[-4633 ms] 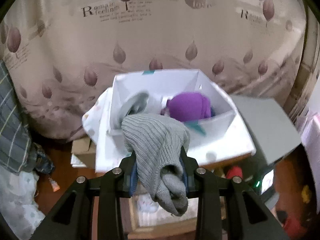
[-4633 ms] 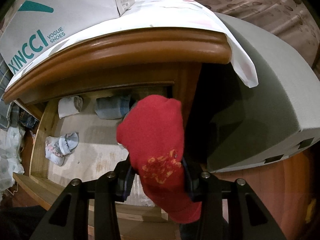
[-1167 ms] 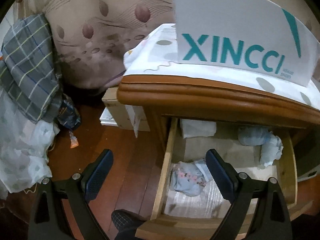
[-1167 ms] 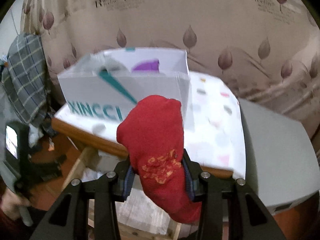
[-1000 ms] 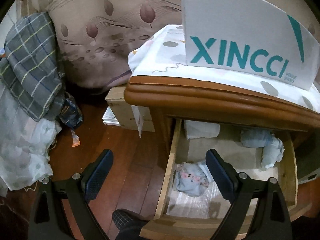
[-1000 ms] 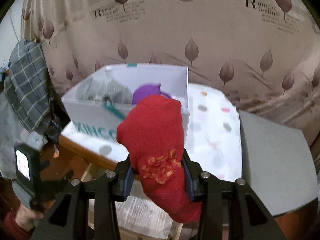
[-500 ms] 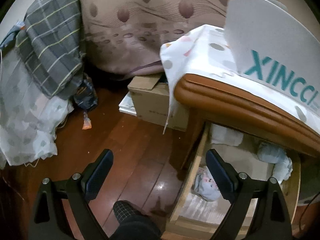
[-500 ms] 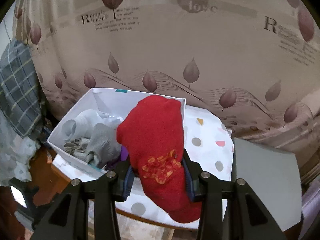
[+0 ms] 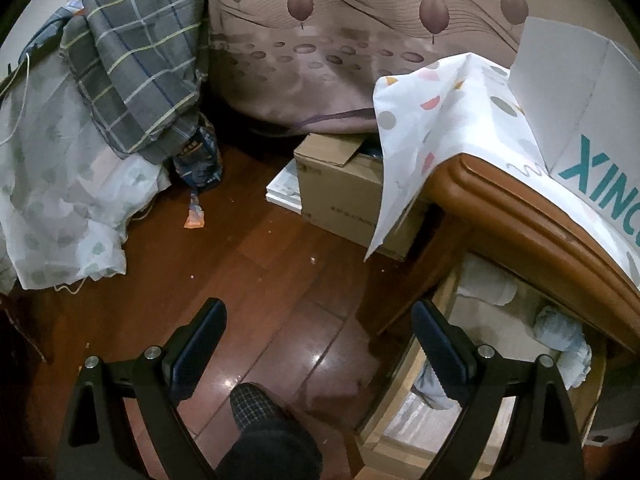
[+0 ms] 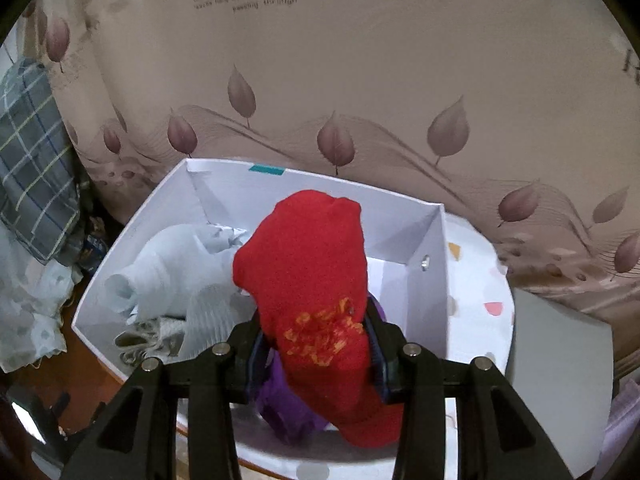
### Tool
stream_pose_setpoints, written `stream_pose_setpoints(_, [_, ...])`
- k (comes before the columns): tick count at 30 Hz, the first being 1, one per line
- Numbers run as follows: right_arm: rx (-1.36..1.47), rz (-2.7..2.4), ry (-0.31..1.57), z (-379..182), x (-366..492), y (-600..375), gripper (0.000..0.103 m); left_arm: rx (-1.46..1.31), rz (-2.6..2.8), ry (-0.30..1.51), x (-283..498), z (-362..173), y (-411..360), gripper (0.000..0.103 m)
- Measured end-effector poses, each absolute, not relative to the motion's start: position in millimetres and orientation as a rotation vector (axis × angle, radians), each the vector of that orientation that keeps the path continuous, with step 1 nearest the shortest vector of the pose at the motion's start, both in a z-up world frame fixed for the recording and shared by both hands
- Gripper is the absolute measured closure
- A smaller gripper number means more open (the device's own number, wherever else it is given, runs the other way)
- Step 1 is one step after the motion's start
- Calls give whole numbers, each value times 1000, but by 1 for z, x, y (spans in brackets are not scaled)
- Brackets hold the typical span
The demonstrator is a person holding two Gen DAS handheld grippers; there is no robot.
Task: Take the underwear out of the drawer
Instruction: 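Lower the red underwear into the white box and open the right tool, then move the right tool down into the drawer to the white underwear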
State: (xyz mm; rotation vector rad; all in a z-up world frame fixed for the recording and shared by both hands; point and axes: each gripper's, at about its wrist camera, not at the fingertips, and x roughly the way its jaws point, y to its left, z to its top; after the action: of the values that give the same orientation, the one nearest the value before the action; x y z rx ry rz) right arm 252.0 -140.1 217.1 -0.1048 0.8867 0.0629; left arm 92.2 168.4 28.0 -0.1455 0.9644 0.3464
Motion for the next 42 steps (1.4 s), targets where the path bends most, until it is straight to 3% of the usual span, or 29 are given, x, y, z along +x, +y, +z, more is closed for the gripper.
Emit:
stream_pose_setpoints(3, [-107, 47, 900, 207, 266, -139, 51, -152, 355, 975, 94, 27, 171, 11])
stream_pose_setpoints(8, [-150, 14, 937, 191, 284, -142, 46, -160, 357, 995, 95, 23, 173, 11])
stream_pose_setpoints(10, [-130, 12, 938, 189, 287, -147, 39, -155, 349, 997, 96, 23, 171, 11])
stream_pose_setpoints(19, [-177, 1, 879, 206, 273, -146, 31, -125, 330, 993, 96, 22, 163, 11])
stream_pose_setpoints(34, [-193, 117, 820, 243, 163, -151, 29, -118, 301, 1017, 99, 19, 160, 11])
stream_pose_setpoints(42, [-286, 175, 849, 180, 71, -156, 29, -122, 305, 1010, 97, 20, 161, 11])
